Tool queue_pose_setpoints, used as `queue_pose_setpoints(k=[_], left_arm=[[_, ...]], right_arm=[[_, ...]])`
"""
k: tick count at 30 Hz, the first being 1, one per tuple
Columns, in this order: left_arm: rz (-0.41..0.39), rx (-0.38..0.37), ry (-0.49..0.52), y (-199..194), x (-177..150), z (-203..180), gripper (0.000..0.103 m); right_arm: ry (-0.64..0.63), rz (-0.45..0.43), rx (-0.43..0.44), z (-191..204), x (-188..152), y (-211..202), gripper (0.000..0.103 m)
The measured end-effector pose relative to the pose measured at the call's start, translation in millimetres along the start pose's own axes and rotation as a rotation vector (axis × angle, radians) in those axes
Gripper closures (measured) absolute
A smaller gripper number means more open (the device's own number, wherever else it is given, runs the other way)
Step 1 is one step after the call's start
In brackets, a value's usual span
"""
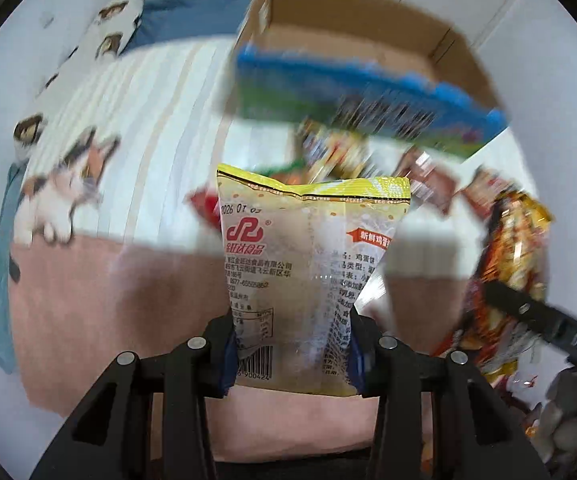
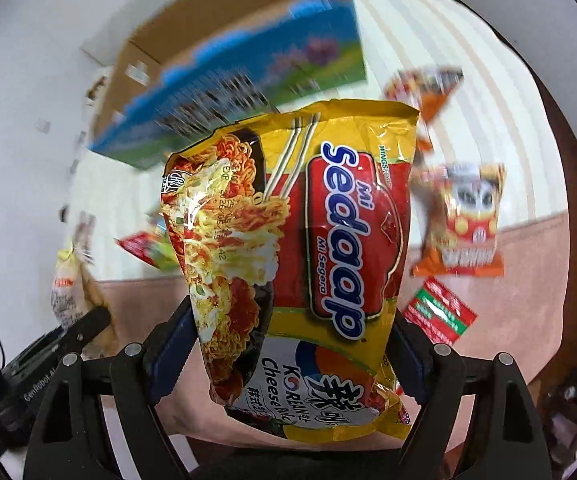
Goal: Organize snacks
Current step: 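Carry the bread bag with the left tool into the box while the right tool carries the noodle pack there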
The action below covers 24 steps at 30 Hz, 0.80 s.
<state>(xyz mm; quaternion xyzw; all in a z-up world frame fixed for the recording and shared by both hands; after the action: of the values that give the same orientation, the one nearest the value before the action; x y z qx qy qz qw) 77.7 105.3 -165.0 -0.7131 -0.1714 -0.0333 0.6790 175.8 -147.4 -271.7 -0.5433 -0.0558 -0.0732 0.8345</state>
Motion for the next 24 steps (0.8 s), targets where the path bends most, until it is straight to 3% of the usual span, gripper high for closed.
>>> queue_pose_setpoints(k=[2,8,12,17,20,24], left_arm=[[-0.037,-0.030,0.014,-19,15,-16,0.064],[-0.095,-0.084,0.034,-20,97,-52,0.064],[-0.092,-0.090,0.037,10,155,-74,0.064],[-0.031,-0.089,0.000,55,238,-82,0.063],[0.030,-0.094,-0.029,91,280,-81,0.063],[0.120,-0.106,-0.053,145,309,-79,0.063]], right_arm=[[-0.014,-0.023,0.036,13,18,-16,0.015],[-0.064,-0.096,0.099,42,82,-56,0.015],[-0.096,-0.124,0.095,60,141,-62,0.015],[-0.103,-0.110,0.063,74,216,-36,0.015],[-0.104,-0.061,0.032,78,258,2,0.015],[-0.102,0.018,-0.015,75,290,54,0.015]])
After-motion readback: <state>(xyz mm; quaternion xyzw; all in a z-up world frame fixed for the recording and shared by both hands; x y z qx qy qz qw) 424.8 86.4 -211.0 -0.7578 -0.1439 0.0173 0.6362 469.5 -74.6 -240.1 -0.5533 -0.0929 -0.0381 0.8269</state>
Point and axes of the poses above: each gripper's, at about its wrist camera, not at the fingertips, and y roughly the way its jaws point, z to its left, x to its top, the point moved 1 cm from there along y, roughly the way its jaws point, and after that the axes turned 5 degrees about x, right-handed, at the moved point
